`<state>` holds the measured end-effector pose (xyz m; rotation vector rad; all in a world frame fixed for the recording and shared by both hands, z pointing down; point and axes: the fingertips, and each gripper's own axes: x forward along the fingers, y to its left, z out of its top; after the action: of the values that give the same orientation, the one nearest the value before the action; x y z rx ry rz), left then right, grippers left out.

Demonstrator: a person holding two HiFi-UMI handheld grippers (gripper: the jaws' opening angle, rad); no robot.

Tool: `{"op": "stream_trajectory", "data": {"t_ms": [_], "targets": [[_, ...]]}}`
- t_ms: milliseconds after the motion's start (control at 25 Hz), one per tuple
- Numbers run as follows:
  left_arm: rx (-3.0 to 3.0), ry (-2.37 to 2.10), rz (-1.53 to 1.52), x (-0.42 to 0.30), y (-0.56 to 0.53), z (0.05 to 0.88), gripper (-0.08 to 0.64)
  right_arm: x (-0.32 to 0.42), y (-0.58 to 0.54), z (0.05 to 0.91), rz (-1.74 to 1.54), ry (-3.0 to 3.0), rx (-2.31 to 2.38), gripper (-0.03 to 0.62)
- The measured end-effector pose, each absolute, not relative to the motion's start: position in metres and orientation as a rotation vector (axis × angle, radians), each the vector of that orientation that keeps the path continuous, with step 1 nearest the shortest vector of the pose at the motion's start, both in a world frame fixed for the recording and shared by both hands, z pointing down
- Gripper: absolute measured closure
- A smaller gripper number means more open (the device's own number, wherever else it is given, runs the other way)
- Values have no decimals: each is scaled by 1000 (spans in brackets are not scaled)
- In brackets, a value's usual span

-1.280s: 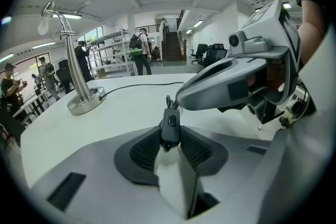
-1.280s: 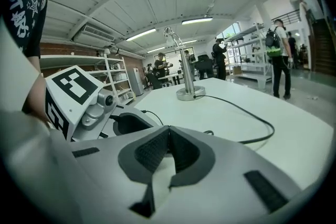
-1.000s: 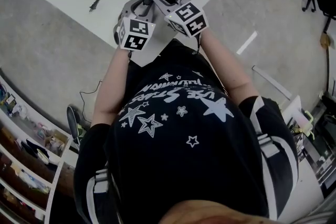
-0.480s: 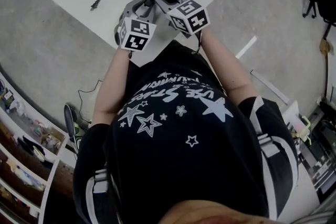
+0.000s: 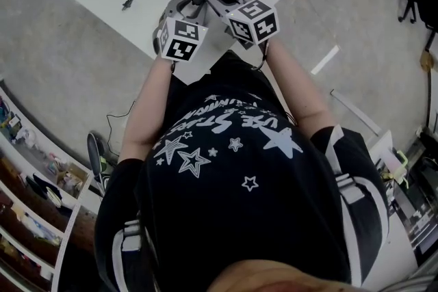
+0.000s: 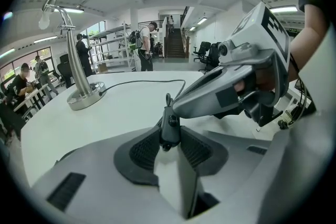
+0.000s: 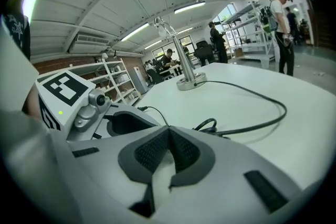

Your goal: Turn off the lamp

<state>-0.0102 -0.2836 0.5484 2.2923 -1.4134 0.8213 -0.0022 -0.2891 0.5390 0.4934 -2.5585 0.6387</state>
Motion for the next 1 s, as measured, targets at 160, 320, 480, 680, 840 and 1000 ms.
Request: {"op": "stream_trajectory", "data": {"t_ms": [160,320,480,680,840,1000], "targets": [[2301,-1396,822,-11,-285,549,422,10,-291,534,708,-2579,591,585],[2323,-1381,825,-13,-283,550,420,22,-289,534,752,-2562,720,585],[2345,-1380,809,-16,-280,545,420,31,-283,529,770,-2558,813,586],[2373,-1383,761,-19,-275,534,420,46,-271,527,788,-2535,911,585],[2394,-1390,711,-29,-264,522,419,47,-256,525,783,-2519,954,585],[2407,-1382,682,-48,-243,515,419,31,-239,519,775,-2521,1000,585]]}}
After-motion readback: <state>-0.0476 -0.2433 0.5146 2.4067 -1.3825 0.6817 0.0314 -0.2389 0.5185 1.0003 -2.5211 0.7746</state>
